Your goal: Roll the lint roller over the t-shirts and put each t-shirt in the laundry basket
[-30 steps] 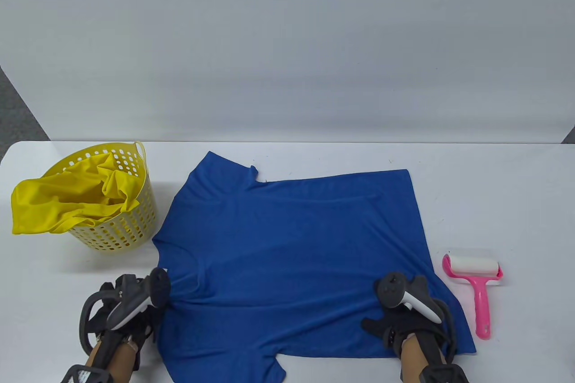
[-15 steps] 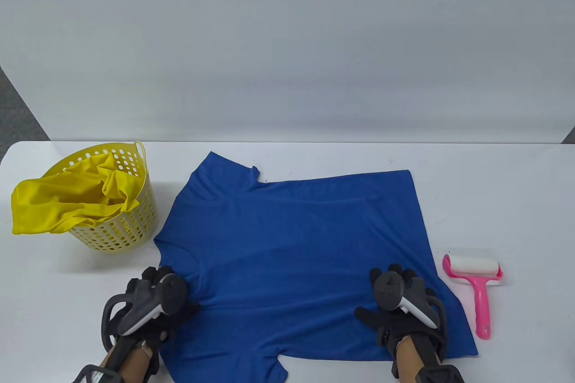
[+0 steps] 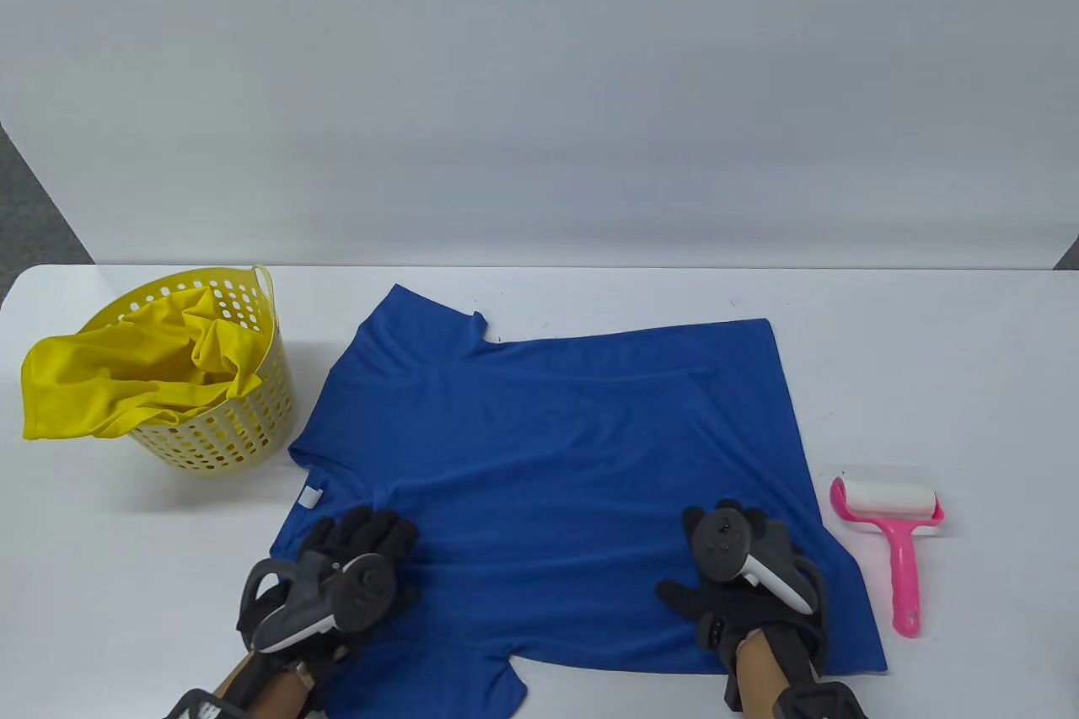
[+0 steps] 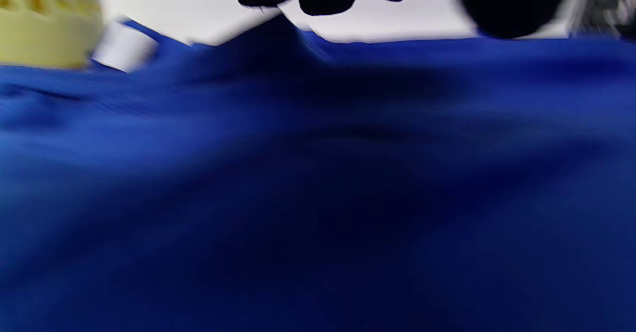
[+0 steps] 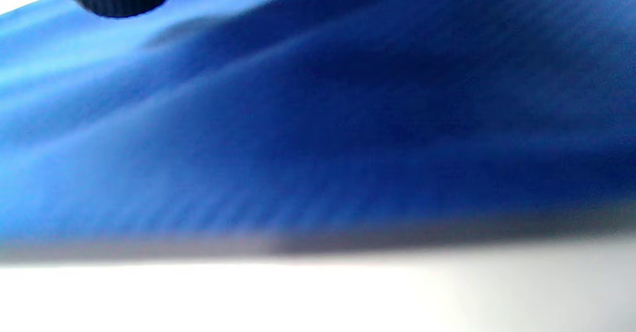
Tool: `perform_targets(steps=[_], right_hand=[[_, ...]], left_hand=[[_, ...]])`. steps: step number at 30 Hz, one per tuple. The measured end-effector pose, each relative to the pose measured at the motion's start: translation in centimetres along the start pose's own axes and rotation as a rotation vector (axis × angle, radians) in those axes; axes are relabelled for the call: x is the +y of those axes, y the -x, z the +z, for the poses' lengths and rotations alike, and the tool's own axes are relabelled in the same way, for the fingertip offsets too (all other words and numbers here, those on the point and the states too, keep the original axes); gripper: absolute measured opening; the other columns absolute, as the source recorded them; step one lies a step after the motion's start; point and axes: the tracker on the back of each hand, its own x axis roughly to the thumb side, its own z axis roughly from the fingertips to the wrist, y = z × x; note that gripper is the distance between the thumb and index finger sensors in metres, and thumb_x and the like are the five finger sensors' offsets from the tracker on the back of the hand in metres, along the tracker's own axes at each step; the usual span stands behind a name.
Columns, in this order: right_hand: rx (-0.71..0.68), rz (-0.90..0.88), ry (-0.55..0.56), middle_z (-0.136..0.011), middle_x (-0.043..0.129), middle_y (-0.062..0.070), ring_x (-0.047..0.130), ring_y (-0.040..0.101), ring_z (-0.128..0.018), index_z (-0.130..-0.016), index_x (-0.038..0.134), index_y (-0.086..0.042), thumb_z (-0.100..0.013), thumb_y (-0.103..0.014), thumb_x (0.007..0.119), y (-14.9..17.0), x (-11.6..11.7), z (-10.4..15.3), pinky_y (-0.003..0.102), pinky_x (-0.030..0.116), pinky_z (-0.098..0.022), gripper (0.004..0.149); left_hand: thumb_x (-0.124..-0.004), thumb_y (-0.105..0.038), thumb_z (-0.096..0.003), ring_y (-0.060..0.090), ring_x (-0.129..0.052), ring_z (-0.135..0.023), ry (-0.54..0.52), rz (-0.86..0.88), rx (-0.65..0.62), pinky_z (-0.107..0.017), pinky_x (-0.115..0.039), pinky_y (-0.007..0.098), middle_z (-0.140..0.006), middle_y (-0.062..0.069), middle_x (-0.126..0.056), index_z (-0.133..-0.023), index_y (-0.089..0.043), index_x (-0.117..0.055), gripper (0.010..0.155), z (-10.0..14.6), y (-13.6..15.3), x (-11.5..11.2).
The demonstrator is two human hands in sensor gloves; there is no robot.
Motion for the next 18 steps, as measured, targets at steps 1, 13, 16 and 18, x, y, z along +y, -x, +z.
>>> perform_targets(steps=[1, 13, 16, 18], right_hand=[[0.010, 0.037, -0.051, -0.104, -0.003, 0.021, 0.002, 0.055, -0.092, -0.097, 0.006, -0.026, -0.041, -0.062, 0.064, -0.2, 0.3, -0.1, 0.081, 0.014, -0.056, 0.088], [-0.038, 0.030, -0.048, -0.103, -0.006, 0.019, -0.003, 0.053, -0.091, -0.097, 0.008, -0.027, -0.037, -0.065, 0.068, -0.1, 0.2, 0.4, 0.081, 0.010, -0.054, 0.093], [-0.050, 0.056, -0.017, -0.103, -0.005, 0.019, -0.001, 0.054, -0.091, -0.097, 0.008, -0.027, -0.039, -0.064, 0.065, -1.2, 0.3, 0.1, 0.081, 0.011, -0.054, 0.090], [-0.045, 0.073, -0.055, -0.103, -0.004, 0.019, 0.000, 0.054, -0.092, -0.097, 0.008, -0.027, -0.039, -0.063, 0.065, -1.5, 0.7, -0.3, 0.081, 0.011, -0.054, 0.089]], left_hand=[[-0.072, -0.077, -0.0300, 0.048, -0.023, -0.117, 0.100, -0.064, 0.015, -0.080, -0.030, 0.071, -0.126, 0.006, -0.027, -0.112, -0.041, -0.025, 0.101, -0.3, -0.5, -0.6], [-0.073, -0.081, -0.0219, 0.055, 0.000, -0.107, 0.277, 0.095, -0.096, -0.070, -0.024, 0.083, -0.118, 0.010, 0.003, -0.104, -0.040, 0.000, 0.117, 0.4, -0.3, -1.3], [-0.055, -0.072, -0.0395, 0.049, -0.003, -0.112, 0.070, 0.157, -0.001, -0.076, -0.019, 0.076, -0.122, 0.009, -0.006, -0.110, -0.039, -0.008, 0.091, 0.4, 0.3, -0.1], [-0.059, -0.063, -0.0467, 0.047, -0.011, -0.114, 0.096, 0.059, 0.060, -0.078, -0.024, 0.074, -0.123, 0.008, -0.014, -0.112, -0.038, -0.016, 0.082, -0.2, 0.7, -0.3]])
